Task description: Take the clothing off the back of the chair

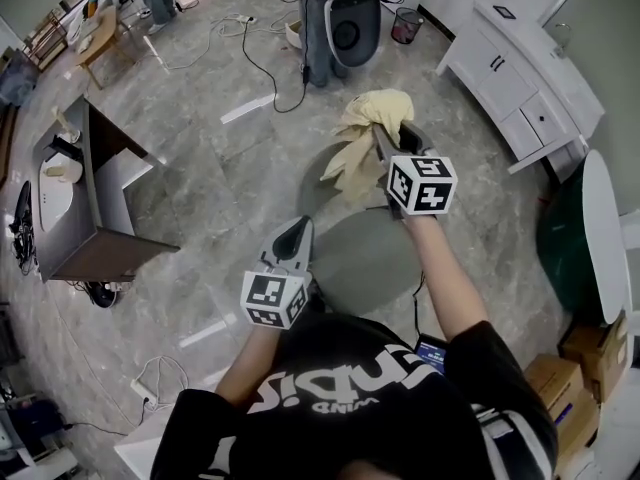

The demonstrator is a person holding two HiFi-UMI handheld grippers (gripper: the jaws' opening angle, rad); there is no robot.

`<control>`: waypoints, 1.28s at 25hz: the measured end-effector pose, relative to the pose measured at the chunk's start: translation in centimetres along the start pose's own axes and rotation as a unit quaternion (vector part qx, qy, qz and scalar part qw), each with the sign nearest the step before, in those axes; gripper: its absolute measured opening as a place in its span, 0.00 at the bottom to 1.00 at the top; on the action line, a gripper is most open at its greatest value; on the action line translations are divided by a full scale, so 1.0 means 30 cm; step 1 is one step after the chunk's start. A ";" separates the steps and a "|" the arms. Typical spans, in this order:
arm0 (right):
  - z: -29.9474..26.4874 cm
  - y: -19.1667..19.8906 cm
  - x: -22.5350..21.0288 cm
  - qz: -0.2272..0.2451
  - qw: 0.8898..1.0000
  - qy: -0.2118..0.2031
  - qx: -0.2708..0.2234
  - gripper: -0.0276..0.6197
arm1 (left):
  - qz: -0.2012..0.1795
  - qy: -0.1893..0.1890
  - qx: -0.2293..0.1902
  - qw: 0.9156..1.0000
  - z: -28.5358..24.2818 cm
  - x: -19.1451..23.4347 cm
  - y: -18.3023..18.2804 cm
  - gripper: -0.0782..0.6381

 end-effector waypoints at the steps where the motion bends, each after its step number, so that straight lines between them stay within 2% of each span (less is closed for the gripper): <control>1: 0.029 0.001 0.012 -0.001 1.000 -0.001 -0.003 0.26 | 0.000 0.000 -0.001 1.000 0.010 -0.003 0.002 0.13; 8: 0.315 0.040 0.090 -0.017 0.999 0.000 -0.027 0.26 | -0.001 0.002 -0.007 1.000 0.098 -0.072 0.020 0.13; 15: 0.601 0.147 0.172 -0.019 0.999 0.002 -0.028 0.26 | -0.004 0.003 -0.003 1.000 0.216 -0.173 0.074 0.13; 22: 0.727 0.250 0.198 -0.027 0.999 -0.009 -0.021 0.26 | -0.008 -0.011 0.004 1.000 0.327 -0.257 0.115 0.13; 27: 0.766 0.292 0.238 -0.034 0.999 -0.014 -0.008 0.26 | -0.007 -0.018 0.013 1.000 0.396 -0.266 0.122 0.13; 32: 0.810 0.329 0.319 -0.041 0.999 -0.006 -0.012 0.26 | -0.010 -0.008 0.024 1.000 0.456 -0.249 0.153 0.13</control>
Point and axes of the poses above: the fingertips, and each gripper's own axes: z backward along the fingers, x to its left, y out of its underside, the point moved 9 cm from there along z, backward along the fingers, and after that the axes turned 8 degrees about -y, right-handed, at the moved point
